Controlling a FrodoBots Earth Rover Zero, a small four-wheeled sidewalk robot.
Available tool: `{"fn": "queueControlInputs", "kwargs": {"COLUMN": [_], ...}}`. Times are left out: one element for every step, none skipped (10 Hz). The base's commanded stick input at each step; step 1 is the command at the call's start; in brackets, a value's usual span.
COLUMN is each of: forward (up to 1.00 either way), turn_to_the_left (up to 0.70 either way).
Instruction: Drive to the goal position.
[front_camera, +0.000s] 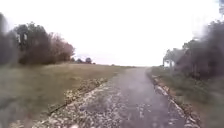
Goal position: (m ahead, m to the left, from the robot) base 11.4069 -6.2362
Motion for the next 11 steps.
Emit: {"fn": "queueControlInputs", "kwargs": {"forward": [1.0,1.0,1.0,1.0,1.0,1.0,1.0,1.0,1.0,1.0,1.0], "turn_to_the_left": [-0.25,-0.33,-0.39,-0.31,-0.23,-0.14,-0.06,0.0,0.0,0.0,0.0]}}
